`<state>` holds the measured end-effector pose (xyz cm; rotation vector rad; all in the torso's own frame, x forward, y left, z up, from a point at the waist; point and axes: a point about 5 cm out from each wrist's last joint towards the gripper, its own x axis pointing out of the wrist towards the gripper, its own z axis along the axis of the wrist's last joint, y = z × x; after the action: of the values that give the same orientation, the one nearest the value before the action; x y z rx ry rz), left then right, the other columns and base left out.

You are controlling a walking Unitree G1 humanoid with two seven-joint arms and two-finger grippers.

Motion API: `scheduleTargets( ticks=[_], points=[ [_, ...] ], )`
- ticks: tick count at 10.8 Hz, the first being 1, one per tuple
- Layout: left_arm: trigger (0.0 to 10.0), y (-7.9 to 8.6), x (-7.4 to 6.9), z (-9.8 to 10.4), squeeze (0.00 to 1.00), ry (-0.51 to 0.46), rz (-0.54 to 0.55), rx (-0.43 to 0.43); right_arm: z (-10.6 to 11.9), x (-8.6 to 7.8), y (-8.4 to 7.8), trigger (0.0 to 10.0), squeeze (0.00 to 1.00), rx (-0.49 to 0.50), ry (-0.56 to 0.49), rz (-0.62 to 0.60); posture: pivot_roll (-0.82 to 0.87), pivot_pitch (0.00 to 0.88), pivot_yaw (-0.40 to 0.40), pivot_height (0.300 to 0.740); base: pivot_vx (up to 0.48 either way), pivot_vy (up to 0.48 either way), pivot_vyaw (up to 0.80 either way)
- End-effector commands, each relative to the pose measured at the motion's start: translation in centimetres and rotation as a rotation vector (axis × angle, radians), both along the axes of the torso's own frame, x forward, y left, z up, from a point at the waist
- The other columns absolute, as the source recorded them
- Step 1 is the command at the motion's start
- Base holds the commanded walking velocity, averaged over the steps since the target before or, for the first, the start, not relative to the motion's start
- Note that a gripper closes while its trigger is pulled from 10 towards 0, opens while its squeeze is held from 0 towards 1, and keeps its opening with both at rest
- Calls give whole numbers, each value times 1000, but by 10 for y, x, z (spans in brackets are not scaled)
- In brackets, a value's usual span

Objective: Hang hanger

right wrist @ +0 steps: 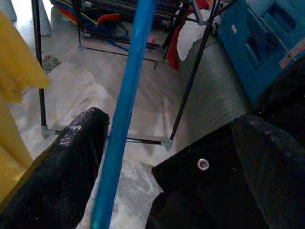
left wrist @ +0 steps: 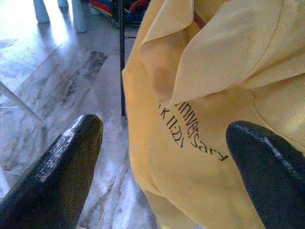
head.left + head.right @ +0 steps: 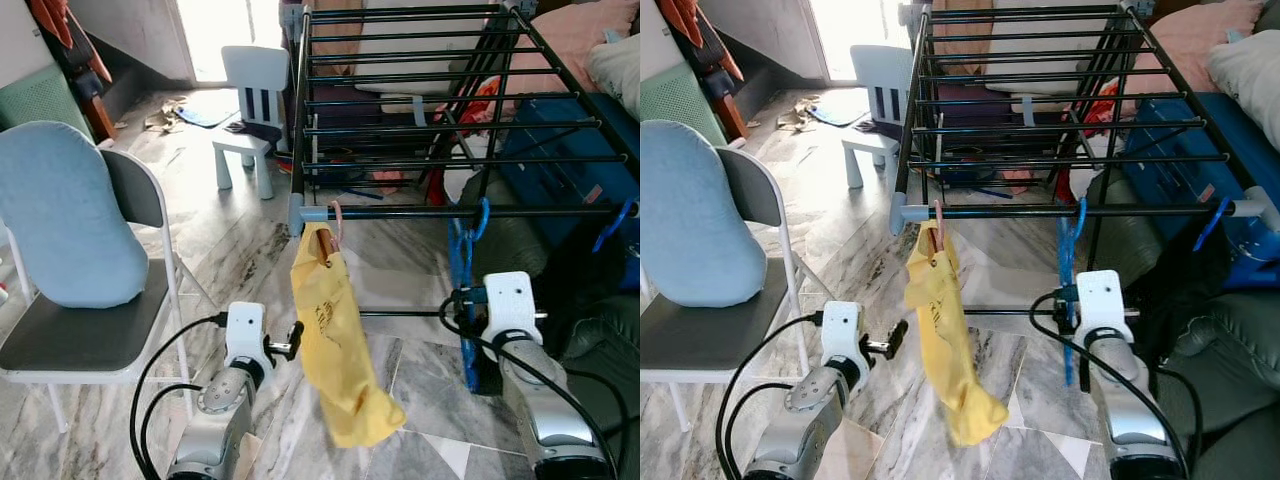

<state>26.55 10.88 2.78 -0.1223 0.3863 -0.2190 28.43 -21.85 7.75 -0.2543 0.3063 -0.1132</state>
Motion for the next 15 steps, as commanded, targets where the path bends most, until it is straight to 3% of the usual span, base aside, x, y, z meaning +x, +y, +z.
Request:
scheduleTargets(
  ticks=[1,7,10,11,12,13,15],
  points=[
    [10000,0,3,2,0,-13,-7,23,5,2,5,10000,1000,6,-36,10,-180,0,24,740,0,0,0],
    [10000,-5,10,6,0,-32,-23,25,13,9,10,10000,1000,9,-98,17,-193,0,46,740,0,0,0],
    [10000,-4,11,5,0,-32,-17,26,15,11,13,10000,1000,13,-106,28,-195,0,45,740,-259,0,0],
    [10000,-4,11,5,0,-31,-18,27,14,11,14,10000,753,15,-105,36,-197,0,44,740,-292,0,0],
    [10000,-5,11,5,0,-30,-19,28,14,11,14,10000,290,16,-104,38,-197,0,44,740,-334,0,0],
    [10000,-5,11,5,0,-30,-20,28,15,11,15,10000,0,15,-104,42,-198,0,44,740,-334,0,0],
    [10000,-5,12,5,0,-31,-20,29,15,12,14,10000,0,15,-106,42,-198,0,44,740,-334,0,0]
  ],
)
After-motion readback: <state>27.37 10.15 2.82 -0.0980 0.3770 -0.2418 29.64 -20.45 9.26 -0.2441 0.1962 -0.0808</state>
